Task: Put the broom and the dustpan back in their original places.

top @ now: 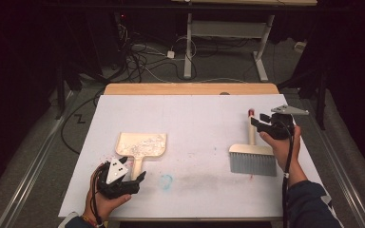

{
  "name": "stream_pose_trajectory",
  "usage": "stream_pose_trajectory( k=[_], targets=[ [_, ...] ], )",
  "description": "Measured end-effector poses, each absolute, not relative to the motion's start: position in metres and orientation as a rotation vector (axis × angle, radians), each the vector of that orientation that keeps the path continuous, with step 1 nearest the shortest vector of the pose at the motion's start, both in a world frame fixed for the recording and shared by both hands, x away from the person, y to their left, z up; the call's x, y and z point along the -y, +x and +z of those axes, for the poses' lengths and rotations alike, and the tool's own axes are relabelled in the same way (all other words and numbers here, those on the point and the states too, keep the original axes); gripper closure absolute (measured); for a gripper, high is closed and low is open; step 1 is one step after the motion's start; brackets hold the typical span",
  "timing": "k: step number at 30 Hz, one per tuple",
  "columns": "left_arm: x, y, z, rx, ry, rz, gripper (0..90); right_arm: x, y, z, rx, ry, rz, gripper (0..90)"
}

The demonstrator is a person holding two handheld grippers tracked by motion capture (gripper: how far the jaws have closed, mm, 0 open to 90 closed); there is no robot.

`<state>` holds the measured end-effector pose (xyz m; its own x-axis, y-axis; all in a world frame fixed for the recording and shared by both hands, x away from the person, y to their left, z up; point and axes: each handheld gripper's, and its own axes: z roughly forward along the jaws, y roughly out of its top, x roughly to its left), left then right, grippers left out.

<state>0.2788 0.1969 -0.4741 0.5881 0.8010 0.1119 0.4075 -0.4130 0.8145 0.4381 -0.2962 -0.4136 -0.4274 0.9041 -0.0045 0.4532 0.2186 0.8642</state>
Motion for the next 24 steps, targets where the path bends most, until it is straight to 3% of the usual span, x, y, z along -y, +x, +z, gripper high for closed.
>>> stream_pose_trajectory(
  k=[11,24],
  targets=[
    [-0.193,0.275,-0.475,-0.899,2.071,0.654,19.2,0.284,0.424,-0.400,-1.932,1.139,1.119,49.5],
    [-0.188,0.274,-0.479,-0.879,2.122,0.669,18.7,0.271,0.395,-0.390,-1.898,0.988,1.161,36.1]
  ],
)
